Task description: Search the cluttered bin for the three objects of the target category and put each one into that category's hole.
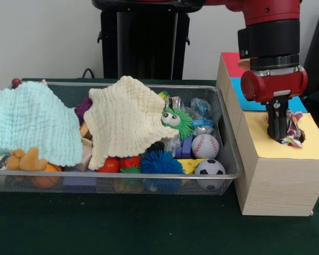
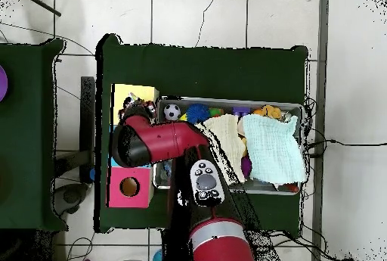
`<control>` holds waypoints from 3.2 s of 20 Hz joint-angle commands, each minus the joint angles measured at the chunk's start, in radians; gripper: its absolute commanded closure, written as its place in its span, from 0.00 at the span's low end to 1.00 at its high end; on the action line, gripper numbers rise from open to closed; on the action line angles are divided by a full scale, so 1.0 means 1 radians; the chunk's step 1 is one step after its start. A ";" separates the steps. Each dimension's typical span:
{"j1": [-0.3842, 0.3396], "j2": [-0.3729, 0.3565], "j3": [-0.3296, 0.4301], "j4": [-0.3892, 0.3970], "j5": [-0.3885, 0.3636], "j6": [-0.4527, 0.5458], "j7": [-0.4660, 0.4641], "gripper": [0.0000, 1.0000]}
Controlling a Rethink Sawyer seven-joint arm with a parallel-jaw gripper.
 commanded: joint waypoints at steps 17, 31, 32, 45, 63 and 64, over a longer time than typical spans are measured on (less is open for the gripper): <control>-0.051 0.092 0.104 0.079 -0.053 0.170 0.012 1.00; -0.091 0.071 0.167 0.086 -0.038 0.301 -0.026 1.00; -0.092 0.066 0.168 0.089 -0.036 0.315 -0.026 1.00; -0.090 0.034 0.158 0.094 0.000 0.532 -0.032 1.00; -0.051 0.112 0.122 0.032 -0.050 0.386 0.004 1.00; -0.050 0.116 0.123 0.031 -0.053 0.367 0.008 1.00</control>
